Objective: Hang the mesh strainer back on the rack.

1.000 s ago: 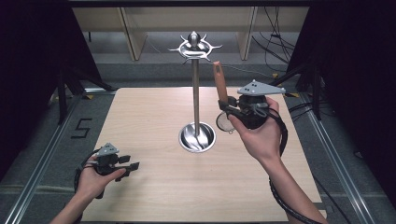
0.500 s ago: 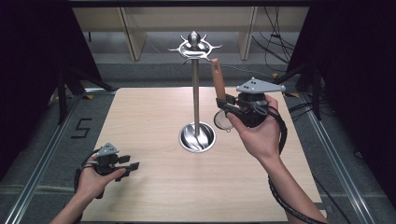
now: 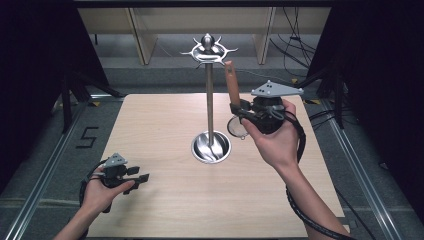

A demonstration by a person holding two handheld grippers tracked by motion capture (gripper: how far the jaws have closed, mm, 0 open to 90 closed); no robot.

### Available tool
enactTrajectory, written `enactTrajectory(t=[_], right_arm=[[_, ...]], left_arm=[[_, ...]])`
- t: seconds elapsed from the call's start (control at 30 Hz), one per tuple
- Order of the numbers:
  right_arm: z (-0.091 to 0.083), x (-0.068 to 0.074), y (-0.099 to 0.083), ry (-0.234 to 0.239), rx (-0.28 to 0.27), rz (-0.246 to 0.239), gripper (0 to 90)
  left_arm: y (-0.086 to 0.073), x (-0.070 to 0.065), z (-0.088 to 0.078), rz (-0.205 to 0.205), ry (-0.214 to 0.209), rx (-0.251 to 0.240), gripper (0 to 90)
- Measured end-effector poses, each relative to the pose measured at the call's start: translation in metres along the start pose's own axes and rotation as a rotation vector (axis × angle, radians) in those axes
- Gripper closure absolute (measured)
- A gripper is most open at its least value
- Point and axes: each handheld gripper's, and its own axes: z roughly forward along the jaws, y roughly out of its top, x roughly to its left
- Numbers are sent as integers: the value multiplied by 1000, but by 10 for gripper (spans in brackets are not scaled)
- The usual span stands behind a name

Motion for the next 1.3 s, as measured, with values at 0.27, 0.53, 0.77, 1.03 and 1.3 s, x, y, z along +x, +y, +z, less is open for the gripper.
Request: enactTrajectory(t=[0.27,0.53,0.77,1.03,1.3], right_arm=[[2,3,1,11,0,22,714],[5,1,3,14,7,4,714],[9,1,5,12,11,23,714],[14,0,6,17,13,20,714],[19,1,8,22,12,18,715]], left_arm=[[0,1,0,12,0,9,444],[0,0,0,-3,-1,-3,445],[0,0,0,-3,3,-9,445],[0,0,0,8,-3,4,445],[0,-1,0,-4,-2,-5,445]])
